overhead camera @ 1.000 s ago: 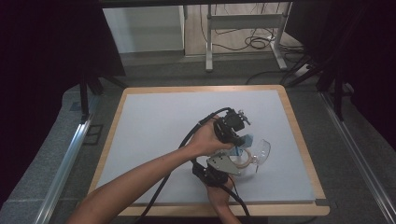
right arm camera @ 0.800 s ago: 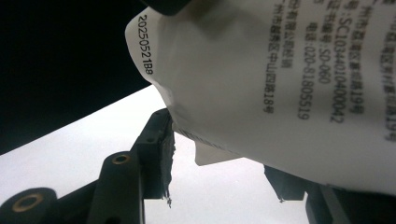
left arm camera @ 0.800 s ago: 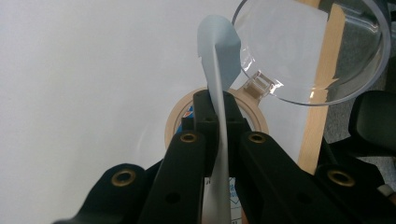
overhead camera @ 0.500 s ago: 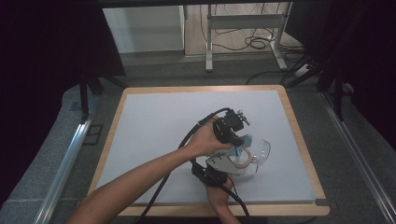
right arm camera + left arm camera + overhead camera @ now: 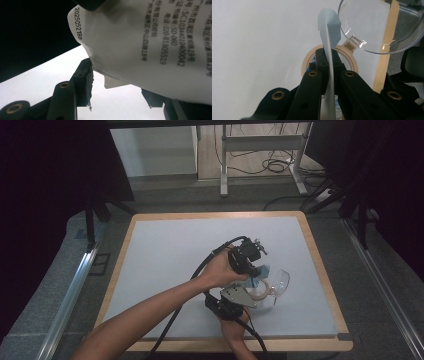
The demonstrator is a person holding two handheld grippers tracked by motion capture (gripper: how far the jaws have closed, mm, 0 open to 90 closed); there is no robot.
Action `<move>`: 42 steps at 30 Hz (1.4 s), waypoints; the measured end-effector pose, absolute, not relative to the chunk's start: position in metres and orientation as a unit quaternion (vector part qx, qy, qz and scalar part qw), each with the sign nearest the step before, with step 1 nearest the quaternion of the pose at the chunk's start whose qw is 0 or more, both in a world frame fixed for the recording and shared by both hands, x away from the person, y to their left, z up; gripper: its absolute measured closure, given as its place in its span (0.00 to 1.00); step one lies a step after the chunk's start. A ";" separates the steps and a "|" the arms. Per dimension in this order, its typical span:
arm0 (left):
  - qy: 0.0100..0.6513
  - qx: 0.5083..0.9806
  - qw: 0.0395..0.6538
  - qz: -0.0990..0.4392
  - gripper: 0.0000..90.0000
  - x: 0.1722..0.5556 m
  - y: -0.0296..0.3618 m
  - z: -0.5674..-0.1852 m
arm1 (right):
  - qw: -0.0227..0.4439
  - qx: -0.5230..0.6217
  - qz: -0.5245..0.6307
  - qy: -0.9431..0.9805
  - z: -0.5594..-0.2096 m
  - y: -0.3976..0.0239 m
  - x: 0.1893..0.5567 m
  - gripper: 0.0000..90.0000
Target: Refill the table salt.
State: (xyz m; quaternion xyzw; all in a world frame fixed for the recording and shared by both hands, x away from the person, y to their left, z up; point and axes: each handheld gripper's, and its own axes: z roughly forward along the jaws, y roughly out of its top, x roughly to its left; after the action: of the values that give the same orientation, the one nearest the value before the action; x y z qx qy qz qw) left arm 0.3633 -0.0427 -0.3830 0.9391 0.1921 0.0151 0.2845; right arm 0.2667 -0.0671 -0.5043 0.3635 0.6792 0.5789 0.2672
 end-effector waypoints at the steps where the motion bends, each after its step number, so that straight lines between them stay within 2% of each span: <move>1: 0.192 0.939 0.285 0.015 1.00 0.363 -0.043 -0.383 | 0.267 0.364 0.579 0.679 -0.504 -0.067 0.267 0.54; 42: 0.190 0.941 0.280 0.014 1.00 0.364 -0.044 -0.386 | 0.270 0.366 0.580 0.676 -0.506 -0.067 0.267 0.54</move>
State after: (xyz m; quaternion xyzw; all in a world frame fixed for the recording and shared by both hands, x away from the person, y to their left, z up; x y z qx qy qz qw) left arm 0.3642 -0.0444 -0.3857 0.9410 0.1900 0.0136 0.2796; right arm 0.2668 -0.0667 -0.5058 0.3656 0.6764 0.5796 0.2701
